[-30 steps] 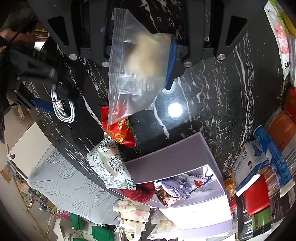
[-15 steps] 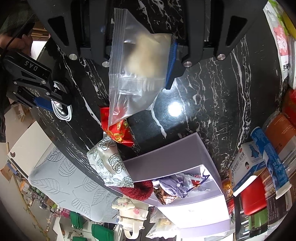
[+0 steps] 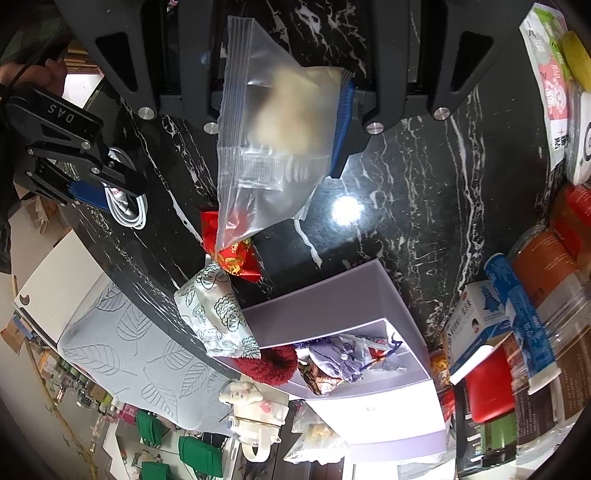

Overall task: Organize soft objects
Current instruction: 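Carry the zip bag with the left tool while the right tool carries the cable toward the gift box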

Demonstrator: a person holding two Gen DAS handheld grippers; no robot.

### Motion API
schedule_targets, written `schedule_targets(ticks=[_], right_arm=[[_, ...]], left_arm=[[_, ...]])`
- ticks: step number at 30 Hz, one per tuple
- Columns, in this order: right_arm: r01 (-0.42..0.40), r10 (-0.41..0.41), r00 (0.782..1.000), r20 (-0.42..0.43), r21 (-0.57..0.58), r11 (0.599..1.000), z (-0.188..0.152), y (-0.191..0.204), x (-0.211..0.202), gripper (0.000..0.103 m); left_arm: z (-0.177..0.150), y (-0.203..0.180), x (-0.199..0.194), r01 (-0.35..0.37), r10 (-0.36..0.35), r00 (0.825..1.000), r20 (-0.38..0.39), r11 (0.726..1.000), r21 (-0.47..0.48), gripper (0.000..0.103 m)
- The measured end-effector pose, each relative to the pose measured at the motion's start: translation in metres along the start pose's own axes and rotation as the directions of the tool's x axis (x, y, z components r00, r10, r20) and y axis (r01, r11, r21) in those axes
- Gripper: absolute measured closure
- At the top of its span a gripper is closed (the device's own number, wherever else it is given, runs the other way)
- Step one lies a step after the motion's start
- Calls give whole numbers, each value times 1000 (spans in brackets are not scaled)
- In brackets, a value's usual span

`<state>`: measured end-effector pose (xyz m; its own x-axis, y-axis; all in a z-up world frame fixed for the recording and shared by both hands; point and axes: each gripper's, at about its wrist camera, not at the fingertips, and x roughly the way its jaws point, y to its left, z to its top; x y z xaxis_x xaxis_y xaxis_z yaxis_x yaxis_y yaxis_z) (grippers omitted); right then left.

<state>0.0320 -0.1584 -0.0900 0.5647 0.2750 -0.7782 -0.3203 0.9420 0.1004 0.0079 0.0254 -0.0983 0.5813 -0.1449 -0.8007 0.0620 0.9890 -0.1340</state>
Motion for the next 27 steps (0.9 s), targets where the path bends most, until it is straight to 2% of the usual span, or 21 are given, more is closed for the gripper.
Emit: schedule_targets(ticks=[12,17,27], right_arm=[[-79,81,996,41,-48,996,9,15,-21,53],[-93,99,992,72,-80,992,15,21,-33,53],[-147,168,976,140,-154,977,42,36,-58,53]], left_arm=[[6,4,-24,-20,20,997,69,1000,-1,66],[15,6,-37,-2,2,995,101,1000,-1,66],[45,5,-67,-16,12,979,202,1000,16,66]])
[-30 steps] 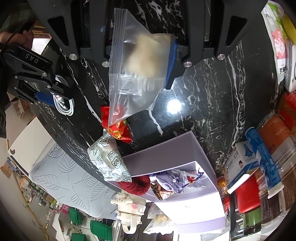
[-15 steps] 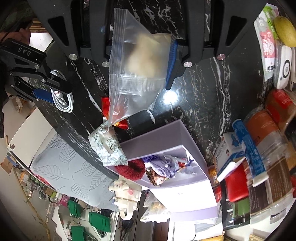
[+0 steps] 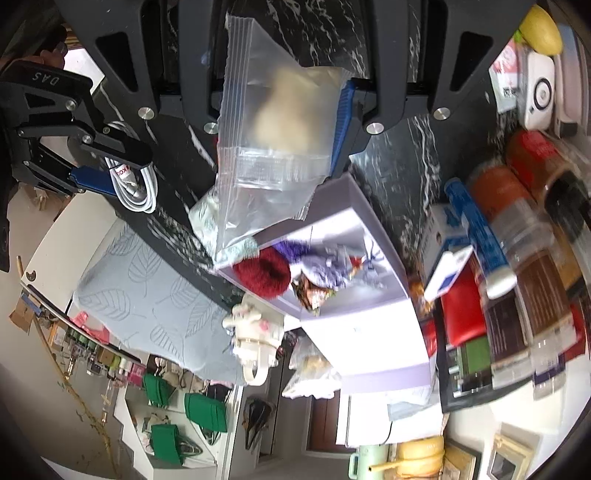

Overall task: Organize soft objects
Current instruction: 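Carry the zip bag with the left tool while the right tool carries the cable toward the gift box, then lower the zip bag and the white cable over the open gift box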

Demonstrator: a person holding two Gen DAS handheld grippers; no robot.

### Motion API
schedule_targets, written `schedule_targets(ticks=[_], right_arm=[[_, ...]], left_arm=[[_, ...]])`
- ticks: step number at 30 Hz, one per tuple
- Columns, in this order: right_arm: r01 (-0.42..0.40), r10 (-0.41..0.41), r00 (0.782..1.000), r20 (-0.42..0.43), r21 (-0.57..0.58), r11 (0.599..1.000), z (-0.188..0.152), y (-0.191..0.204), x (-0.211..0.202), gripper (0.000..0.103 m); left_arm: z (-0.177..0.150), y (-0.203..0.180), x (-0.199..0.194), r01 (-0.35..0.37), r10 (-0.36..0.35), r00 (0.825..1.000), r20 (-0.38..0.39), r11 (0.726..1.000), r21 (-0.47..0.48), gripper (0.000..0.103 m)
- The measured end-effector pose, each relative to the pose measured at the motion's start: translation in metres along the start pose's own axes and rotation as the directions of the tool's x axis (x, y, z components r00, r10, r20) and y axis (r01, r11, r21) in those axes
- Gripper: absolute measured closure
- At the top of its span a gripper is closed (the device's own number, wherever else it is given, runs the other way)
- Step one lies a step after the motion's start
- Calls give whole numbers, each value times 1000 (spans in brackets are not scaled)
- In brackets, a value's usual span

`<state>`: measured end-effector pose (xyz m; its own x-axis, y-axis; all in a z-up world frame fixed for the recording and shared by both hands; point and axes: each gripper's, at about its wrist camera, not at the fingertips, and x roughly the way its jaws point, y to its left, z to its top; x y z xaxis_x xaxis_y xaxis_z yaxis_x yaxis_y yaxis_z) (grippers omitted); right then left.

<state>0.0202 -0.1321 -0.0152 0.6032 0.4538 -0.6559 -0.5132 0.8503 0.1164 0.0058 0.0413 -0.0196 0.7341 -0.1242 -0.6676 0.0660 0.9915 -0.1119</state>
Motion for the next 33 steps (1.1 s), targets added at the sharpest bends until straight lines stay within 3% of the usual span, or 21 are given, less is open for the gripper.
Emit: schedule_targets(ticks=[18,33], right_arm=[[-84,99,984,145,-107,991,68,13,-21,53],[-90,120,968,223,-139,986,123,3,-13,53]], left_arm=[[69,-3,-22,-19,15,988,152,999,28,66],[132,2,-5,-9,-2,979,202,998,55,66]])
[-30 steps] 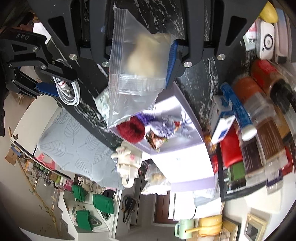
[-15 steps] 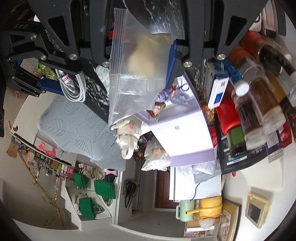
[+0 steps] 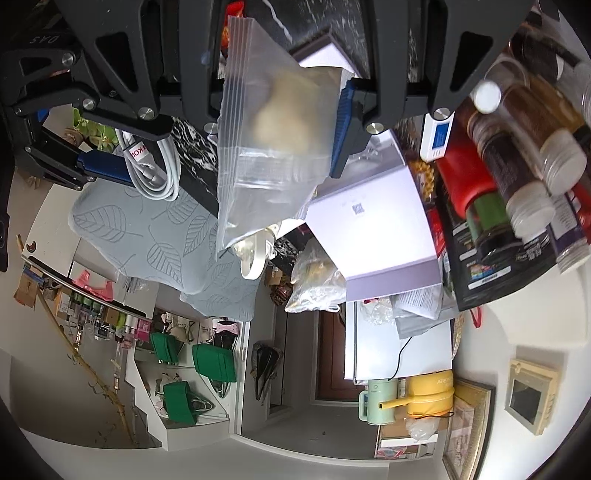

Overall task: Organize soft objects
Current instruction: 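Lower the zip bag and the white cable over the open gift box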

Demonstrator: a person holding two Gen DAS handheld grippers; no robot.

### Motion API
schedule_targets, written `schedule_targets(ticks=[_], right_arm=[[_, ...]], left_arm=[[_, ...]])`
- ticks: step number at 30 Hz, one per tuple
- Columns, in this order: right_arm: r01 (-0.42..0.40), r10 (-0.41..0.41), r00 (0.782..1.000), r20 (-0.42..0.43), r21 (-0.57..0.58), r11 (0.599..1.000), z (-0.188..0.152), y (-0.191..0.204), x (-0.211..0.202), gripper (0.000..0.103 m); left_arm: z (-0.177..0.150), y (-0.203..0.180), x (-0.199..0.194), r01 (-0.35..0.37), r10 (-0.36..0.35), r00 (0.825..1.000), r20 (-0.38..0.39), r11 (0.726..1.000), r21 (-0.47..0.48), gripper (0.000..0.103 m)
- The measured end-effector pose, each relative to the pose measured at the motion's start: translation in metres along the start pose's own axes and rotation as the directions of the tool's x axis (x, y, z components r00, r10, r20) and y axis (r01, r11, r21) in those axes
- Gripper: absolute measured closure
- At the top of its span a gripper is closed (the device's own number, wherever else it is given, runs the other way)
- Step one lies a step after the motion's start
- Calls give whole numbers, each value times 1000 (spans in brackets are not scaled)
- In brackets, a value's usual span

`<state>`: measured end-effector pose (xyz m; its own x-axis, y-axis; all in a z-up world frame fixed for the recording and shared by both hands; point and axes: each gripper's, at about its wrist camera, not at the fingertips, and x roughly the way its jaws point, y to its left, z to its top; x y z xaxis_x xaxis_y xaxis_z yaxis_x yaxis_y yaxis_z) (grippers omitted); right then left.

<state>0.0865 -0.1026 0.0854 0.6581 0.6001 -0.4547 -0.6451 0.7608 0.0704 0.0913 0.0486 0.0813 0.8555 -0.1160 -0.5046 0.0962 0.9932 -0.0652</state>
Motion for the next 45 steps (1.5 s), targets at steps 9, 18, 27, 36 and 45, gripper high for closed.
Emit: schedule_targets(ticks=[9,18,27,36,45], right_arm=[[5,-5,1000,15,1,1000,24,-21,24,53],[9,-9,1000,-14,17,1000,27,-36,58,53],[-11,12,998,-68,21,1000,17,-35,94,53],[-31,39,990,-137,56,998,-2,-36,125,53],[-44,55,981,-186,65,997,-23,-33,150,53]], left_arm=[[22,1,34,6,-6,1000,-1,1000,13,66],[14,16,74,7,-8,999,-53,1000,-6,66],[-1,36,107,3,-10,991,-130,999,-51,66],[-28,49,132,-38,23,975,-222,997,-67,66],[-50,57,155,-67,42,957,-285,995,-76,66]])
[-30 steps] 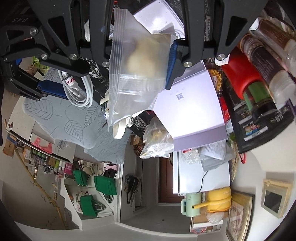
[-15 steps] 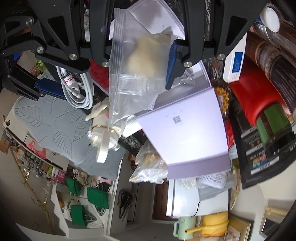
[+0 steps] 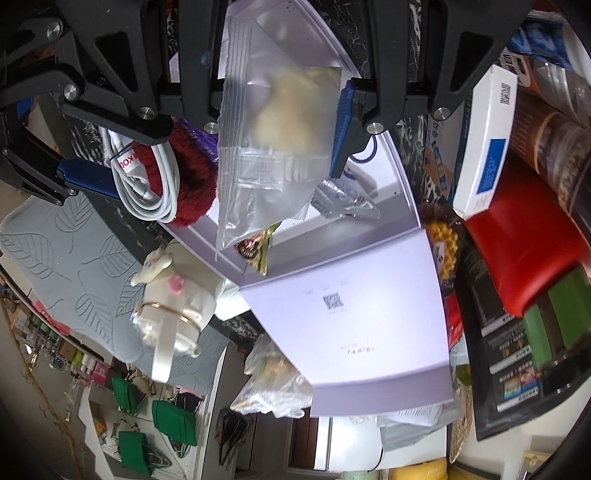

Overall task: Organize soft objects
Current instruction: 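Lower the zip bag and the white cable over the open gift box, then open the left tool to drop the zip bag while the right tool releases the cable into the box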

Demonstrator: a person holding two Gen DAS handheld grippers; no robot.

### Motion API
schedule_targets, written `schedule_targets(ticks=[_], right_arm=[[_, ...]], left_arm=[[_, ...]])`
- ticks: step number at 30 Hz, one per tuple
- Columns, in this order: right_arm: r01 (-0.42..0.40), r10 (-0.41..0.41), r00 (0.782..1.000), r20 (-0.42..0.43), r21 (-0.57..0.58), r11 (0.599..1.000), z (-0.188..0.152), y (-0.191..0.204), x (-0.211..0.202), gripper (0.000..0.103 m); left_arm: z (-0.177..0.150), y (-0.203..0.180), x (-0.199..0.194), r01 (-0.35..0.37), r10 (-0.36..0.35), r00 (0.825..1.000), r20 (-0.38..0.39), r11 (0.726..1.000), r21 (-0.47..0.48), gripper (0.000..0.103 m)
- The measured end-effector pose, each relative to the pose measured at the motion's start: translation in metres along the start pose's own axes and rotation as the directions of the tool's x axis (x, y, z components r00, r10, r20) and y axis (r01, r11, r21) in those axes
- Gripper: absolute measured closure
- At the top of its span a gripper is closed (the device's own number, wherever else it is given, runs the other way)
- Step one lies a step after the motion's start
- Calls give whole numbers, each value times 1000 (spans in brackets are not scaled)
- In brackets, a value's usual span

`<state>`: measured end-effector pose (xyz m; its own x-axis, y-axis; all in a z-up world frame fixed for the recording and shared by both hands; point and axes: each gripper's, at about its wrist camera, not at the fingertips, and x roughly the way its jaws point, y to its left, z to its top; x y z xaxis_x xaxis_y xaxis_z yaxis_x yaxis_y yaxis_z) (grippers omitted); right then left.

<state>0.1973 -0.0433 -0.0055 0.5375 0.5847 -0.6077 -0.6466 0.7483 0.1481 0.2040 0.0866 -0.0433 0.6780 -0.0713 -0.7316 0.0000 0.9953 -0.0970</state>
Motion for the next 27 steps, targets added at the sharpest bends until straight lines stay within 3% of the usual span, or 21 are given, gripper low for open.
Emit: schedule_targets(ticks=[27], right_arm=[[40,-31,992,-126,67,997,-18,-20,50,53]], left_arm=[[-2,-1,54,-62,68,994,-88,996,70,66]])
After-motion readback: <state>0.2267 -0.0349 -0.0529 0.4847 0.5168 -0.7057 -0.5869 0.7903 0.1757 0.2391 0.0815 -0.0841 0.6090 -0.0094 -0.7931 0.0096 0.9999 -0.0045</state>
